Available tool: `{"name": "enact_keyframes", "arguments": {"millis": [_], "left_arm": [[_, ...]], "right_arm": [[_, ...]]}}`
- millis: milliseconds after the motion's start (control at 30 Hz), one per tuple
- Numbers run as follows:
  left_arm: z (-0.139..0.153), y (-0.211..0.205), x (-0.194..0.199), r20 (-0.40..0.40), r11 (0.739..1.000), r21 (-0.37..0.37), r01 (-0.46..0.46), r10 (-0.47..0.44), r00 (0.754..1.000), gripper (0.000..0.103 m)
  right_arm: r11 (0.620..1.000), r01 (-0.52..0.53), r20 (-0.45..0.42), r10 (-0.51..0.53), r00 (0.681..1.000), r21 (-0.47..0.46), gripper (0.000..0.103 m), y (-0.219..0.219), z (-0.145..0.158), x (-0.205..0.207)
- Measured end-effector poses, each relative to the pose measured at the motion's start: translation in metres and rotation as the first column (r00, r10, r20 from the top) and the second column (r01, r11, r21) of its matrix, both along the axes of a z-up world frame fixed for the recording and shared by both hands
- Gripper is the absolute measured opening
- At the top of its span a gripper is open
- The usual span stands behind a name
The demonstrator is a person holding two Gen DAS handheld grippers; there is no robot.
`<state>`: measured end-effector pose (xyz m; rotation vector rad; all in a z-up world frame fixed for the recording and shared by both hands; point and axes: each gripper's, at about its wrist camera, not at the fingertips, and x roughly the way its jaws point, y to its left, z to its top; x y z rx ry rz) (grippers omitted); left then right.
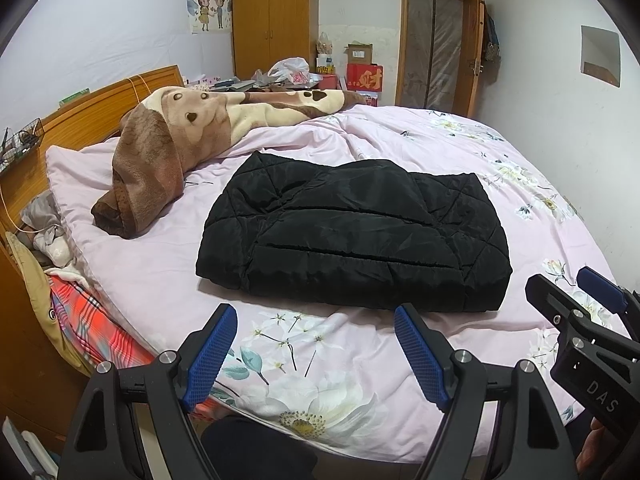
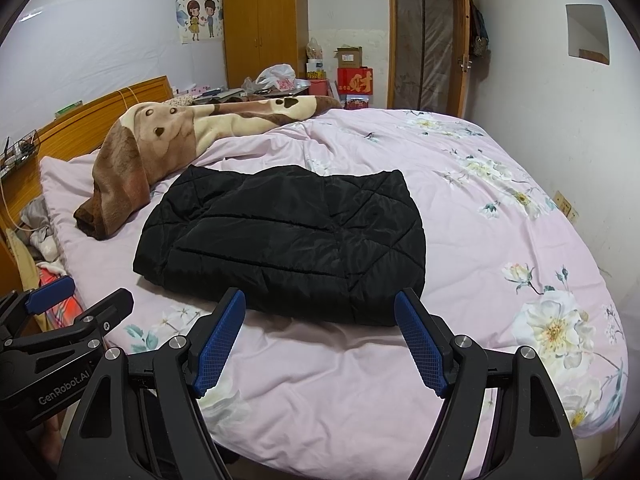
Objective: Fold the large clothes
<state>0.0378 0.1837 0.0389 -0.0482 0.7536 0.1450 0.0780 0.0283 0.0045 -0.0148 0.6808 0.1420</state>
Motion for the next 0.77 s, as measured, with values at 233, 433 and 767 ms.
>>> {"name": "enact_keyframes", "arguments": {"millis": [233,433,767], "left_arm": [[0.0001,0.0009,-0.0006,0.000,1.000,-0.003,-0.001,0.001,1.000,0.081],[0.0000,0.0001,-0.0041,-0.001,1.000,0.007,-0.002,0.002,1.000,0.081],[-0.0020,-0.0047,-0.0051,-0.002,1.000,0.029,-0.010,0.011,1.000,0.081]], "right_arm": [[1.000,0.001,-0.001,-0.001,1.000,0.001,0.077,0.0009,0.0003,-0.0003],[1.000,0.001,-0.002,-0.001,1.000,0.002,0.077,0.0022,0.0006,-0.0014],[1.000,0.001,-0.002,-0.001,1.000,0.004,0.077,0.0022,0.0009,-0.0026]]}}
